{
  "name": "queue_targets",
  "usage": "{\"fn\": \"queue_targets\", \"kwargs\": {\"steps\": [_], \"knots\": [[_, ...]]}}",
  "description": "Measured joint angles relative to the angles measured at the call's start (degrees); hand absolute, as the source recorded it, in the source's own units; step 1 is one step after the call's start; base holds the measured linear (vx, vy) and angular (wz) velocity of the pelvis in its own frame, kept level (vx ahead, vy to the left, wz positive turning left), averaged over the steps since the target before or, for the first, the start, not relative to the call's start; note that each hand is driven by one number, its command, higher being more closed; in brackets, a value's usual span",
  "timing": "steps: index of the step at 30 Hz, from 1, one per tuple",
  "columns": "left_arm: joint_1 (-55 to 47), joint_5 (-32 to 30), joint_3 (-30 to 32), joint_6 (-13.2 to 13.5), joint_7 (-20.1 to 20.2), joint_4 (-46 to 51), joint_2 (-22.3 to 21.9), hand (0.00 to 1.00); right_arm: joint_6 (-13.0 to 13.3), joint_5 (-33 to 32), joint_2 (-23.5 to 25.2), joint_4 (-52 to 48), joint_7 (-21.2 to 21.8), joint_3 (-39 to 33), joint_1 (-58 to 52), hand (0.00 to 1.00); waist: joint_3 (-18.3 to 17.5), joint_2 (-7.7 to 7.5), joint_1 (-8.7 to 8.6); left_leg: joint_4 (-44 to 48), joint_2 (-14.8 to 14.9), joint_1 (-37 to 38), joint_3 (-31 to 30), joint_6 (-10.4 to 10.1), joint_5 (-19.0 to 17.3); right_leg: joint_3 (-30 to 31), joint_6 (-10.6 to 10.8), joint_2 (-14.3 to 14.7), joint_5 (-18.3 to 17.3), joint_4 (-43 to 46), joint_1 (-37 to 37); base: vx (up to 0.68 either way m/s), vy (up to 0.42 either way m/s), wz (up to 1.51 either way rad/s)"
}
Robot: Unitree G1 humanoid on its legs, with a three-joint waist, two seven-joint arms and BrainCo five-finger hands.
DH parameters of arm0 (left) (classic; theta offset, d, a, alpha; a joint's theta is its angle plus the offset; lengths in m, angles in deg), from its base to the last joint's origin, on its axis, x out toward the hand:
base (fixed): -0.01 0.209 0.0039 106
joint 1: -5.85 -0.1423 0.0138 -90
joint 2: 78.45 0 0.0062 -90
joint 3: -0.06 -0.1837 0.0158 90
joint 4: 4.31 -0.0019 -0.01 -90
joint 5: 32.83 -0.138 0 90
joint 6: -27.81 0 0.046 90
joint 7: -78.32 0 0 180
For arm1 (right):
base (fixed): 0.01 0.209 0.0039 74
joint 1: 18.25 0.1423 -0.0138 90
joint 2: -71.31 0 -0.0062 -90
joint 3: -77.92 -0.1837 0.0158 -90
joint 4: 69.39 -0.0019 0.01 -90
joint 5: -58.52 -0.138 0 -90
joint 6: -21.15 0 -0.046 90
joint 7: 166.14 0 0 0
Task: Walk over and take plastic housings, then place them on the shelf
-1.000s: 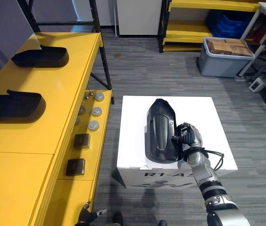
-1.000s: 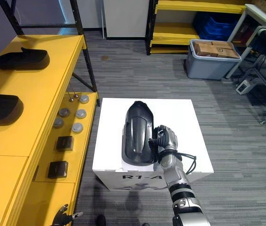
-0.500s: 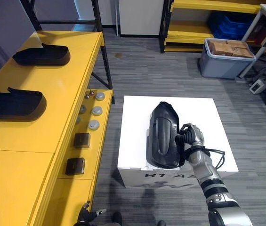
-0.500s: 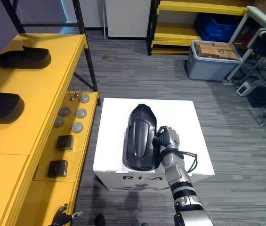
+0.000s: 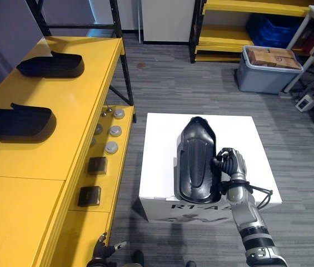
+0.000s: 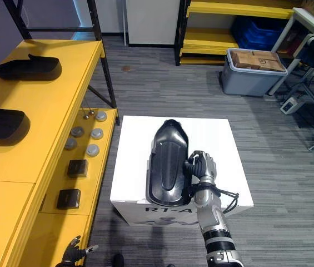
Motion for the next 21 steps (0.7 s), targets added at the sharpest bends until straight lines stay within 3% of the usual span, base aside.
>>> {"fn": "queue_targets", "kwargs": {"steps": [12,21], "knots": [[-2.0,0.0,-1.5,0.1,-0.3,6.3,-2.6,0.0,2.5,-4.0,1.6,-10.2,-3.5,0.0,-3.4,1.0,-1.1,0.14,0.04,0.2,0.1,-0.6,-0.2,-0.1,0.5,0.0,0.0,0.0,0.0,0.4,-0.6,0.0,0.0,0.0],[-5.3,0.0,0.4,2.0,-2.9,30.0,-5.6,0.0,4.5,-4.7,1.8,-22.1,-6.4,-0.6,-4.9,1.0,-1.5,0.22,0.08,0.5,0.1,-1.0,-0.5,0.0,0.4,-0.2,0.0,-0.1,0.0,0.5,-0.7,0.0,0.0,0.0]]}}
